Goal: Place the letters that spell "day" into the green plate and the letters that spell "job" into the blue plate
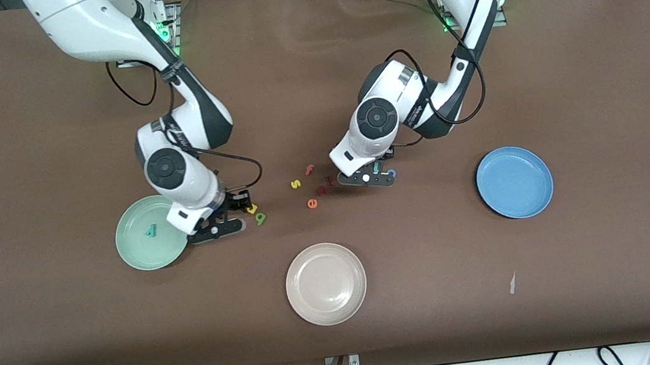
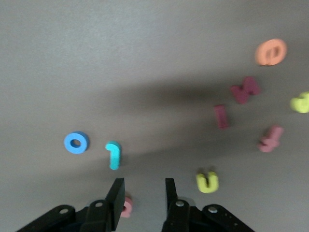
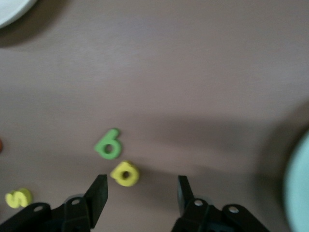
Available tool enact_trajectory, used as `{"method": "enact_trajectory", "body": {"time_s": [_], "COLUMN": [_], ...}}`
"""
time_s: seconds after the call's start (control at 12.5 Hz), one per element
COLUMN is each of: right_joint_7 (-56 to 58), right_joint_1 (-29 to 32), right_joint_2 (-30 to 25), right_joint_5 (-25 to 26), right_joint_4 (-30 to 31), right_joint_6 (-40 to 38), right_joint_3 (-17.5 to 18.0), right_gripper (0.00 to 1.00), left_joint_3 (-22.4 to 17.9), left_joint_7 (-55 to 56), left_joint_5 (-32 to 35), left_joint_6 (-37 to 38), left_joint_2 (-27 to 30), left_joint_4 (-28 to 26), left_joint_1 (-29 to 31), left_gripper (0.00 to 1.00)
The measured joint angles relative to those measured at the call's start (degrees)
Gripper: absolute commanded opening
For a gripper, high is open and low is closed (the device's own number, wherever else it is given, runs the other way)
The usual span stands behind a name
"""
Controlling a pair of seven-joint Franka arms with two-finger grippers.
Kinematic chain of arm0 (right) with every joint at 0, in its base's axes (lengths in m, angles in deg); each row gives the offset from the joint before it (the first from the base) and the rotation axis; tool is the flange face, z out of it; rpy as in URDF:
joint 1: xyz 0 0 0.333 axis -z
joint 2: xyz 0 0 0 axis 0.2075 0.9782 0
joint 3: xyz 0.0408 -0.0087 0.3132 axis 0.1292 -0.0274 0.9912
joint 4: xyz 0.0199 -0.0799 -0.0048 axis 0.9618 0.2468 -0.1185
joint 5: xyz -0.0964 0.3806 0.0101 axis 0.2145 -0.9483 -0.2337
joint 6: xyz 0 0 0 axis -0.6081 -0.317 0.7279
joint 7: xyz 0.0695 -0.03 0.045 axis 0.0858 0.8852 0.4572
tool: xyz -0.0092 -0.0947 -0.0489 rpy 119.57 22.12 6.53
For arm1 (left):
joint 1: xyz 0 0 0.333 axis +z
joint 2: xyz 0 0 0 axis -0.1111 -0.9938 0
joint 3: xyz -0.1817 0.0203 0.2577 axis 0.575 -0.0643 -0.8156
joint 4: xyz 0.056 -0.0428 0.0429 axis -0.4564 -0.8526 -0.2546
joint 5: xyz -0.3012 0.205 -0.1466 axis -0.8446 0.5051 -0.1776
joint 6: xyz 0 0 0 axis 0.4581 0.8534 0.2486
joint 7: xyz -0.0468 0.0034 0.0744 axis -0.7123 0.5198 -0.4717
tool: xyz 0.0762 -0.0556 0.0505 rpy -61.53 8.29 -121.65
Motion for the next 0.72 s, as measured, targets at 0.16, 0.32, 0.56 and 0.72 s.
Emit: {"method": "enact_trajectory", "body": {"time_s": [0.16,0.32,0.56,0.72], "right_joint_7": [-1.22,-1.23,-1.22,-1.12], "right_joint_1": [-1.22,-1.67,-2.59,-3.22], "right_joint_2": [0.81,1.02,1.39,1.45], "right_joint_5": [-0.2,-0.2,-0.19,-0.12], "right_joint_4": [-0.12,-0.12,0.66,2.49], "right_joint_6": [0.57,0.57,1.61,3.89], "right_joint_3": [-0.02,-0.03,-0.03,-0.03], "right_gripper": [0.73,0.74,0.74,0.74], "left_joint_3": [-0.02,-0.22,-0.65,-0.67], "left_joint_7": [0.86,0.87,0.86,0.86], "left_joint_5": [2.64,4.27,4.59,4.69], "left_joint_6": [0.0,0.0,0.0,-0.19], "left_joint_2": [-0.91,-1.31,-1.45,-1.64], "left_joint_4": [-0.72,-1.1,-1.43,-2.07], "left_joint_1": [-0.12,-0.01,0.1,0.1], "left_gripper": [0.39,0.38,0.38,0.38]}}
